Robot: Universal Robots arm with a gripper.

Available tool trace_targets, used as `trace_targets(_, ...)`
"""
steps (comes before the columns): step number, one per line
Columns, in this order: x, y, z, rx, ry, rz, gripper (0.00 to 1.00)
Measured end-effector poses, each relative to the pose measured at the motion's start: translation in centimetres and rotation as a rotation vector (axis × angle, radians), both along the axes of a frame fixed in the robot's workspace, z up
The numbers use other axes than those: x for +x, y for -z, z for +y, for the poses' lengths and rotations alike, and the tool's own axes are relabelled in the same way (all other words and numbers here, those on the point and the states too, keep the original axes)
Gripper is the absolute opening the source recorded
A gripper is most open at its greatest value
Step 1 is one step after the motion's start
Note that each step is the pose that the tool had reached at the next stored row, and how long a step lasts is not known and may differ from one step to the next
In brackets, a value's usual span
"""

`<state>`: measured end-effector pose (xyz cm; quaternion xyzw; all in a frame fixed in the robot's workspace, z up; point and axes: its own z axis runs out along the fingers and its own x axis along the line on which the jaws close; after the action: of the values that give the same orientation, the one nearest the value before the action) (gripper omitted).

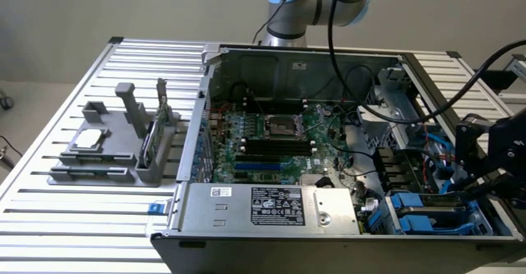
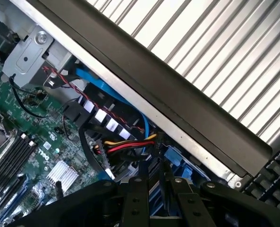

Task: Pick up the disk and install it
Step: 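Insert the first disk wire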

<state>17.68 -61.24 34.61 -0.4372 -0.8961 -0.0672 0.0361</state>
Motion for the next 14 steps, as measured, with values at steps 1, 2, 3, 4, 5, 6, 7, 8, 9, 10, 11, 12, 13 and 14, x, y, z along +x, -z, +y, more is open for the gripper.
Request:
trace_targets(1,0.03,0.1,0.0,0.0006,0.008,0.0,0.24)
trace_targets(2,0.07,0.15,0.01,0.0008,0.015,0.0,0.24)
trace_targets(3,0.1,0.16,0.01,0.0009,0.02,0.0,0.24)
trace_targets(4,0.13,0.17,0.01,0.0012,0.024,0.0,0.24)
trace_targets(5,0.15,0.17,0.01,0.0013,0.027,0.0,0.24)
trace_targets(6,0.16,0.18,0.01,0.0015,0.03,0.0,0.24)
trace_targets(7,0.16,0.18,0.01,0.0016,0.031,0.0,0.24)
trace_targets(8,0.17,0.18,0.01,0.0016,0.033,0.0,0.24)
trace_targets(9,0.17,0.18,0.01,0.0015,0.034,0.0,0.24)
trace_targets(10,0.17,0.18,0.0,0.0014,0.036,0.0,0.24)
trace_targets(11,0.17,0.2,0.01,0.0016,0.038,0.0,0.24)
trace_targets(12,0.18,0.2,0.01,0.0016,0.039,0.0,0.24)
trace_targets(13,0.18,0.21,0.01,0.0017,0.041,0.0,0.24)
trace_targets(14,0.18,0.21,0.01,0.0016,0.043,0.0,0.24)
